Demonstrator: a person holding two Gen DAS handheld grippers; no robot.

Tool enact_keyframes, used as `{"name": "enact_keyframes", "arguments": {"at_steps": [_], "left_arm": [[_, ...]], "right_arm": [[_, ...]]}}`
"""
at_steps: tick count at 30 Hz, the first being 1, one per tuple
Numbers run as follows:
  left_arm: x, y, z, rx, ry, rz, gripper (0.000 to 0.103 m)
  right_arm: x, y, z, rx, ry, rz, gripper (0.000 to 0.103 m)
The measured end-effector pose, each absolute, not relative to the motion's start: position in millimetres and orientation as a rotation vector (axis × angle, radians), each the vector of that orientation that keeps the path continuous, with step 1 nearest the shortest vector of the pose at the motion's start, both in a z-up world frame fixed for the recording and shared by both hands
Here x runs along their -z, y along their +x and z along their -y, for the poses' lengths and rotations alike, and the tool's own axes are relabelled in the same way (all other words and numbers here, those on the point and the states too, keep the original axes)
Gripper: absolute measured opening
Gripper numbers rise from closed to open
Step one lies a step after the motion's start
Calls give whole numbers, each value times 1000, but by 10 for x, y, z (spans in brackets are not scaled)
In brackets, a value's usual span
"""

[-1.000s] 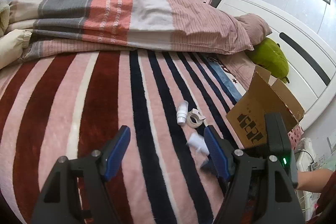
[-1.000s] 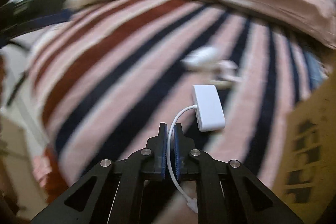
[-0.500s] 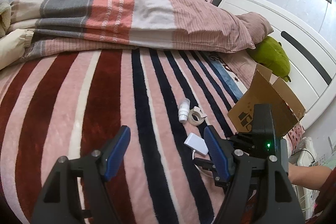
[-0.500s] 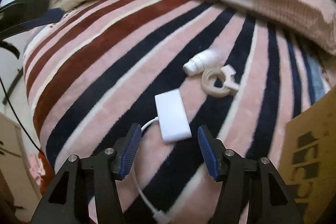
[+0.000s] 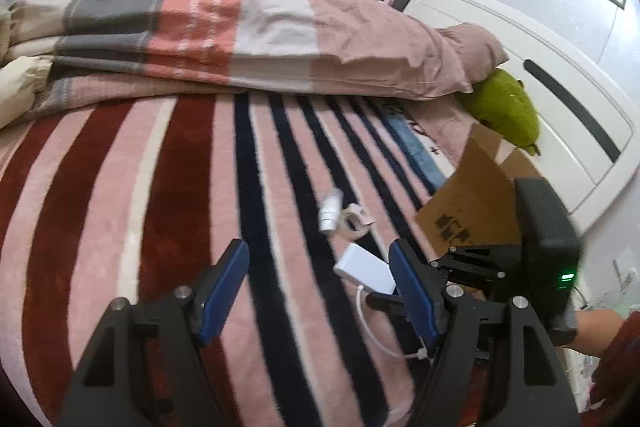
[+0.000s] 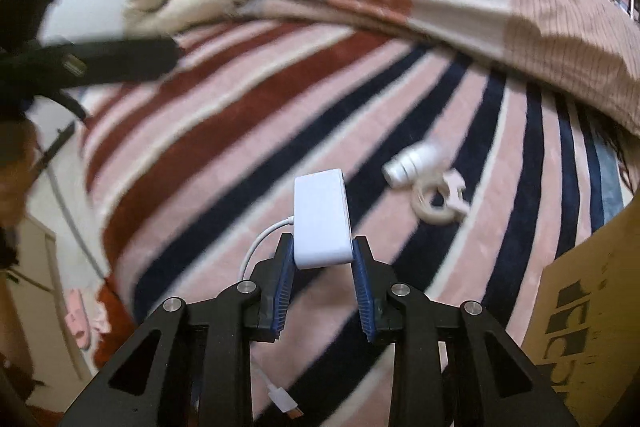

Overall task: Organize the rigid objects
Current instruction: 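Carry the white adapter into the cardboard box and open the right gripper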

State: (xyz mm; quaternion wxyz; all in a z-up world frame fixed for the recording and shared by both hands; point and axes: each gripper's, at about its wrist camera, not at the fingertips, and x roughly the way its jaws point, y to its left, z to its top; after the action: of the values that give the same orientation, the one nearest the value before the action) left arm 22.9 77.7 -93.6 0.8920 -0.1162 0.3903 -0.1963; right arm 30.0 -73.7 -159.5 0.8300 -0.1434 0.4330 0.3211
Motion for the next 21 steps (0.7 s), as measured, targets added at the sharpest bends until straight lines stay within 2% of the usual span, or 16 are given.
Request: {"name": "enact_keyframes", "arguments": {"at_steps": [5, 7, 12, 21], "left_arm": [[679, 279, -557, 534, -260, -779, 67], [570, 317, -448, 568, -254, -768, 56], [225, 495, -68, 688, -237, -741, 38], [-209, 947, 1068, 802, -60, -779, 36]], "right_arm": [[1016, 166, 701, -753, -271, -810, 24], [807, 148, 746, -763, -255, -768, 24], [403, 115, 1019, -745, -233, -676, 24], [26, 298, 1921, -587, -144, -609, 24]]}}
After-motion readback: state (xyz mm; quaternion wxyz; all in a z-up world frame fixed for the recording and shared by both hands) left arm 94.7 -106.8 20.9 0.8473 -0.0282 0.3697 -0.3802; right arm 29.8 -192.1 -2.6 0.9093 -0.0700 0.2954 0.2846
